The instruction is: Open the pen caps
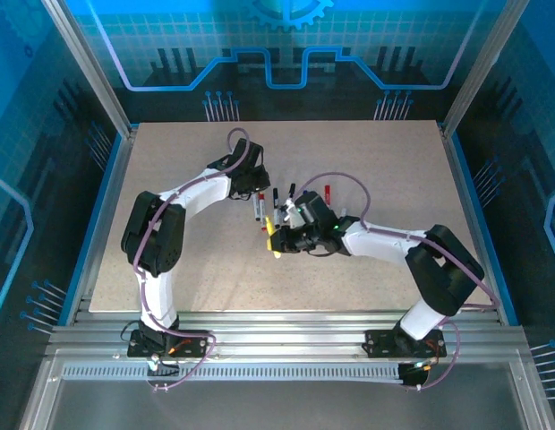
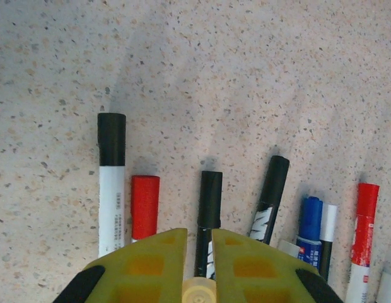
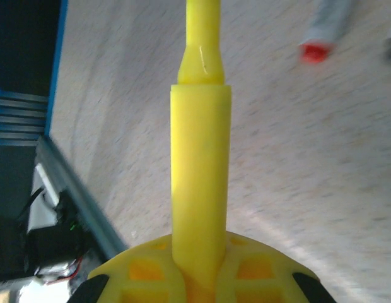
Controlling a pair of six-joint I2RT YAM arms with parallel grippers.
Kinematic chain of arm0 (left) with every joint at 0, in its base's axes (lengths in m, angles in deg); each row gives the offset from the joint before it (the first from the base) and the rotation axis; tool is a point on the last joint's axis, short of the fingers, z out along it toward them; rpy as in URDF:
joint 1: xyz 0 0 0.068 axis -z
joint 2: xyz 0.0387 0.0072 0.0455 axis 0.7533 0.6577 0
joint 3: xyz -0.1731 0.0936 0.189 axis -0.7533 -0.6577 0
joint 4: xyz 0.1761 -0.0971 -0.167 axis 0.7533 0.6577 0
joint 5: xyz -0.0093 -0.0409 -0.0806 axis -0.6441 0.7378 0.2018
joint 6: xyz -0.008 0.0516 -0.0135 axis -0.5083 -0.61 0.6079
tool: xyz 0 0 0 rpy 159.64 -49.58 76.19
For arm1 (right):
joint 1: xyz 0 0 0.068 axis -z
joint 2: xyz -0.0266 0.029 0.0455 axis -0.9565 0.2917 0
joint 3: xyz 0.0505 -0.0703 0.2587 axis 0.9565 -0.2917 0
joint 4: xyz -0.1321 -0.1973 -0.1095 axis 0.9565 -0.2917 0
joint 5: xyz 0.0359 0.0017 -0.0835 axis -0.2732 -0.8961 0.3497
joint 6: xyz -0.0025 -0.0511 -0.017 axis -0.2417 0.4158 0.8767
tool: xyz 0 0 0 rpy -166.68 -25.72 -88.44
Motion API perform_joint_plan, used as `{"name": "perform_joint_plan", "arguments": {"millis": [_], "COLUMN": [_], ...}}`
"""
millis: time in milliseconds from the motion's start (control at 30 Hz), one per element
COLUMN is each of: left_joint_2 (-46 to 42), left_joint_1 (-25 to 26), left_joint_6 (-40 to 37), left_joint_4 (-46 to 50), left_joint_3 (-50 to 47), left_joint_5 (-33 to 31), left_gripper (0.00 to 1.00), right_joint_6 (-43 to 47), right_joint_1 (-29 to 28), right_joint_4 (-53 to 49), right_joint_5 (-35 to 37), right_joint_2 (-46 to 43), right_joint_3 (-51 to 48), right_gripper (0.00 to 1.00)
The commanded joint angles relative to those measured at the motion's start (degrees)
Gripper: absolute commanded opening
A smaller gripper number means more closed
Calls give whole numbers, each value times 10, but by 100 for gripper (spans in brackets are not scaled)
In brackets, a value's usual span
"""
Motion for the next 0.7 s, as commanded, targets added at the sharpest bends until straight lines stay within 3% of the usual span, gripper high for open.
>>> {"name": "perform_joint_plan", "arguments": {"millis": [0,333,667], "left_joint_2": [2,-4,18], "left_joint_1": [-7,-88,-151], "left_joint_6": [-36,-85,-91], "left_joint_4": [35,94,121], "left_joint_3": [19,34,27], "left_joint_5": [-39,-76,-105], "left_gripper": [0,0,0], "right_joint_6": [52,172,188], "right_joint_1": [58,224,395], "right_joint_4": [-49,-247,-265], "right_joint_5": [72,255,272], "right_joint_2": [-18,-3,60], "right_joint_3": [-1,148,192], "right_gripper": [0,0,0]}}
